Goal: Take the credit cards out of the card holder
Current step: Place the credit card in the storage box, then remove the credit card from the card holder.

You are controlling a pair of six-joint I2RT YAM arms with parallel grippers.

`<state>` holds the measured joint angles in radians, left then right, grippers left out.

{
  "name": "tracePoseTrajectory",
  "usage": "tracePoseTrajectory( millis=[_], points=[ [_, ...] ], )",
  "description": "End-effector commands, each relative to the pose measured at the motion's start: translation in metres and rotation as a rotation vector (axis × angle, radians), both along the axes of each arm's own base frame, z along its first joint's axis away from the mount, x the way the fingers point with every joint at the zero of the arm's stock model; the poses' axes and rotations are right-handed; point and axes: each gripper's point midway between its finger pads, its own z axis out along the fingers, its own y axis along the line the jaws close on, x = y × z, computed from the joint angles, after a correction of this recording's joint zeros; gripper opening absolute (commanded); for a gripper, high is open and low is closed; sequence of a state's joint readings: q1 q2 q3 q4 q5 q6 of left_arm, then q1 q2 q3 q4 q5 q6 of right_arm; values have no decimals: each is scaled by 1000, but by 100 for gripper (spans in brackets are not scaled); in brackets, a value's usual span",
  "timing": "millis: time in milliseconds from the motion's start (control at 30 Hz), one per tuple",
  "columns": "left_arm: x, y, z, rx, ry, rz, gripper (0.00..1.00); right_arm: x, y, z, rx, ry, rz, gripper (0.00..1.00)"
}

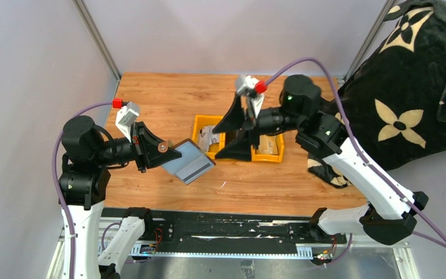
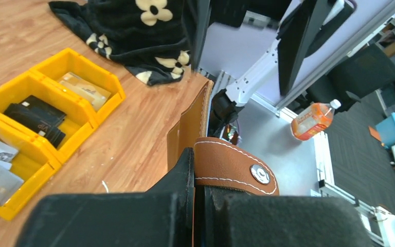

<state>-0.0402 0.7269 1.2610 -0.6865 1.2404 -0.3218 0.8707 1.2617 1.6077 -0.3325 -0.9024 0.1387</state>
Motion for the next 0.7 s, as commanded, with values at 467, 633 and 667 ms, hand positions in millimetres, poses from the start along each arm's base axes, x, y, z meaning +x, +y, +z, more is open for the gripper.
tracePoseTrajectory(
  millis=[467, 633, 667],
  points=[
    [-32, -4, 6, -46, 77, -155, 0, -28, 55, -49, -203, -128, 112, 67],
    [-31, -4, 4, -47, 76, -155, 0, -32, 60, -42, -181, -104, 137, 25],
    [-30, -4, 5, -48, 73, -152, 0, -32, 61, -42, -182, -97, 142, 17]
  ],
)
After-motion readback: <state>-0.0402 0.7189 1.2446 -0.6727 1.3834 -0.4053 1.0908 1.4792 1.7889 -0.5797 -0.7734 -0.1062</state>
